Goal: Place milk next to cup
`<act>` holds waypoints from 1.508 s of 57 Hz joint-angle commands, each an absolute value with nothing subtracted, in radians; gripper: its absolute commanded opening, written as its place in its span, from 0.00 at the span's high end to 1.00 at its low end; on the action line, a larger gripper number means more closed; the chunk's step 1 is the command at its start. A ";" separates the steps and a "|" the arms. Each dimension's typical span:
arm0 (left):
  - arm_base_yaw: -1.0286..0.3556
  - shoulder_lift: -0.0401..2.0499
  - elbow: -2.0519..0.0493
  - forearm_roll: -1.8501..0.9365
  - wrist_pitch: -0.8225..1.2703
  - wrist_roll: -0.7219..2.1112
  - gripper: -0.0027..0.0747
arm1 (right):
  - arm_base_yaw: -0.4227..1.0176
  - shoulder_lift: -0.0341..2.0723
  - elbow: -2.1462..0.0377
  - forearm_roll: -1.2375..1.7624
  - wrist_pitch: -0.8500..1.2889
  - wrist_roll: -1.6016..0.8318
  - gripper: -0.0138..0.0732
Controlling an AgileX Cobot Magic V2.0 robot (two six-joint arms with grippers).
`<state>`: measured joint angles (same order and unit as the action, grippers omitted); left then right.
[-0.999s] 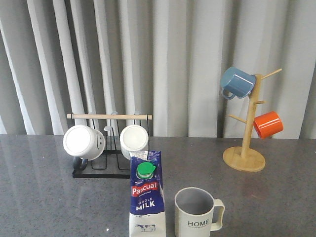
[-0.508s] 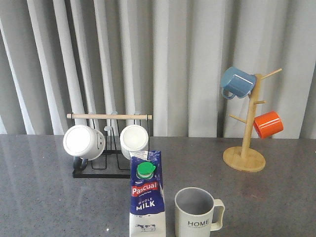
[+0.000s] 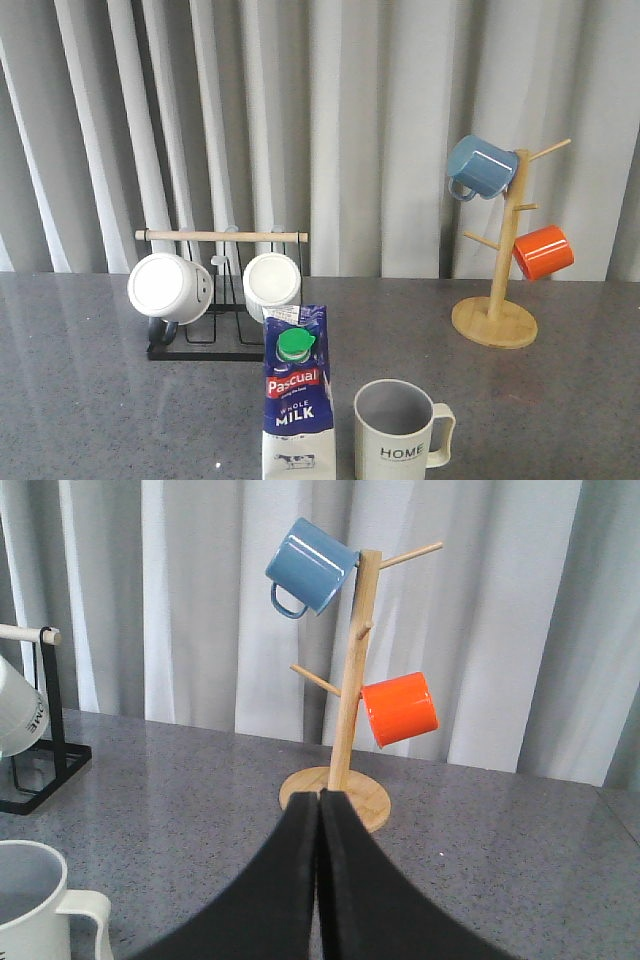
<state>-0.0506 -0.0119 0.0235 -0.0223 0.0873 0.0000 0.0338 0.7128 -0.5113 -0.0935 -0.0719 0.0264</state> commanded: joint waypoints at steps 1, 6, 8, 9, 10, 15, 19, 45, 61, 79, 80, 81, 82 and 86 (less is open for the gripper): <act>-0.057 -0.024 0.003 -0.024 0.021 0.000 0.97 | 0.030 0.710 -0.546 -0.101 -0.140 0.024 0.85; -0.057 -0.024 0.003 -0.024 0.021 0.000 0.97 | 0.030 0.710 -0.546 -0.101 -0.140 0.024 0.85; -0.057 -0.024 0.003 -0.024 0.021 0.000 0.97 | 0.030 0.710 -0.546 -0.101 -0.140 0.024 0.85; -0.057 -0.024 0.003 -0.024 0.021 0.000 0.97 | 0.030 0.710 -0.546 -0.101 -0.140 0.024 0.85; -0.057 -0.024 0.003 -0.024 0.021 0.000 0.97 | 0.030 0.710 -0.546 -0.101 -0.140 0.024 0.85; -0.057 -0.024 0.003 -0.024 0.021 0.000 0.97 | 0.030 0.710 -0.546 -0.101 -0.140 0.024 0.85; -0.057 -0.024 0.003 -0.024 0.021 0.000 0.97 | 0.030 0.710 -0.546 -0.101 -0.140 0.024 0.85; -0.057 -0.024 0.003 -0.024 0.021 0.000 0.97 | 0.030 0.437 -0.403 -0.141 -0.074 -0.020 0.85; -0.057 -0.024 0.003 -0.024 0.021 0.000 0.97 | 0.042 0.054 -0.037 -0.132 -0.088 -0.017 0.85; -0.057 -0.024 0.003 -0.024 0.022 0.000 0.97 | 0.042 -0.026 0.037 -0.081 -0.089 -0.013 0.85; -0.057 -0.024 0.003 -0.024 0.022 0.000 0.97 | 0.042 -0.026 0.037 -0.080 -0.092 -0.013 0.85; -0.057 -0.024 0.003 -0.024 0.022 0.000 0.97 | 0.042 -0.026 0.037 -0.079 -0.093 -0.012 0.85; -0.057 -0.024 0.003 -0.024 0.022 0.000 0.97 | 0.042 -0.026 0.037 -0.079 -0.096 -0.012 0.85; -0.057 -0.024 0.003 -0.024 0.022 0.000 0.97 | 0.042 -0.026 0.037 -0.079 -0.096 -0.012 0.85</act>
<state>-0.0506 -0.0119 0.0235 -0.0223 0.0899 0.0000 0.0416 -0.0122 0.0279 -0.0796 -0.0144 -0.0118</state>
